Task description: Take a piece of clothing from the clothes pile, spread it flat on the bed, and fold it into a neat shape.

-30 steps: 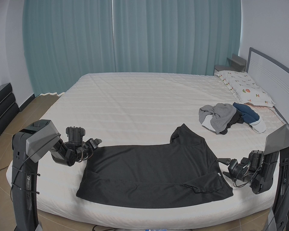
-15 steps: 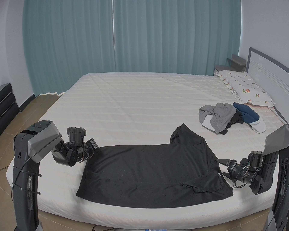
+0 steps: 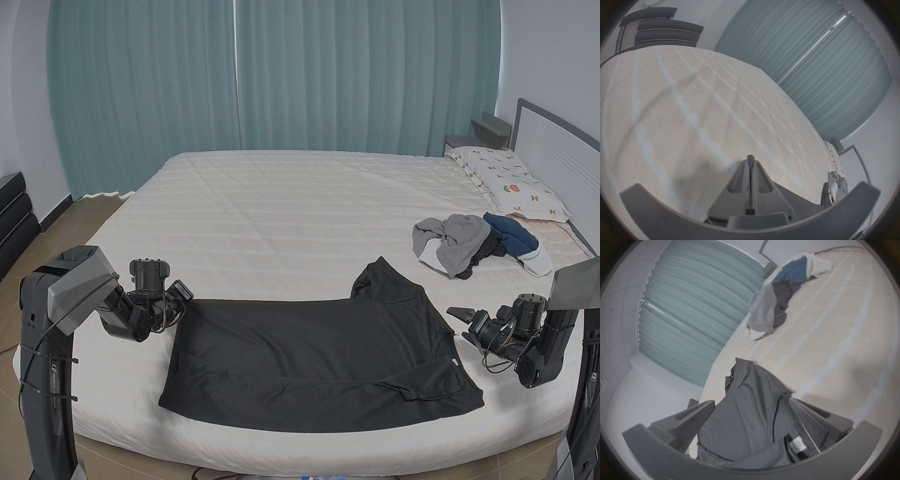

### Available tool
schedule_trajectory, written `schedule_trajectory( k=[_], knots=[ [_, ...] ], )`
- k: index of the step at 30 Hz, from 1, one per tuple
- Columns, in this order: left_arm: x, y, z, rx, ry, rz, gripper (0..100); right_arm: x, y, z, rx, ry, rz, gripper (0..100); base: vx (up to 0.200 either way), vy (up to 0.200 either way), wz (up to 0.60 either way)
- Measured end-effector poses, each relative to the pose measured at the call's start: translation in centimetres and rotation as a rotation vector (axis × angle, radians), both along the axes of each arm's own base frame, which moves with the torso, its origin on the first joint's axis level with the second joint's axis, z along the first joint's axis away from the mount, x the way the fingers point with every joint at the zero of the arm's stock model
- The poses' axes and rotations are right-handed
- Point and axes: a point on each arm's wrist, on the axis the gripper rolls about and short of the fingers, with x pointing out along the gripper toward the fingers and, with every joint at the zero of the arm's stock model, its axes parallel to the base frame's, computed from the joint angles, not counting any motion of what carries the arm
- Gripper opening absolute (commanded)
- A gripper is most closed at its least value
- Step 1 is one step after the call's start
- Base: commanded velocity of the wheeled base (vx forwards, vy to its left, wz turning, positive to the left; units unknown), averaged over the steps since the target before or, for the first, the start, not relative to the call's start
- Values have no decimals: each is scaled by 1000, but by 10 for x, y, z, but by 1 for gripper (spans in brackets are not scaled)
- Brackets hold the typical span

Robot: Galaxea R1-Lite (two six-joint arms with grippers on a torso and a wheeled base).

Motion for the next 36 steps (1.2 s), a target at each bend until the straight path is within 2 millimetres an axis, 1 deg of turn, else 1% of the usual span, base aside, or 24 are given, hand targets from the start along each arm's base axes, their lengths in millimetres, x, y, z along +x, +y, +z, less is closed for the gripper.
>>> schedule_trajectory(
  k=[5,11,17,23,28,32,36],
  knots=[
    [-3,2,3,-12,1,5,0,24,5,10,-72,10,17,100,0,0,0],
    [-6,1,2,-18,11,4,0,67,14,25,-207,-40,5,100,0,0,0],
    [-9,0,1,-21,21,1,0,107,26,28,-300,-16,31,100,0,0,0],
    [-12,-1,-2,-24,34,-7,0,140,39,25,-346,0,51,100,0,0,0],
    [-14,-3,-5,-32,46,-21,0,162,46,17,-368,-2,42,100,0,0,0],
    [-16,-3,-6,-35,53,-27,0,172,50,4,-378,4,37,100,0,0,0],
    [-17,-3,-7,-35,57,-29,0,175,56,-5,-376,12,45,100,0,0,0]
  ],
)
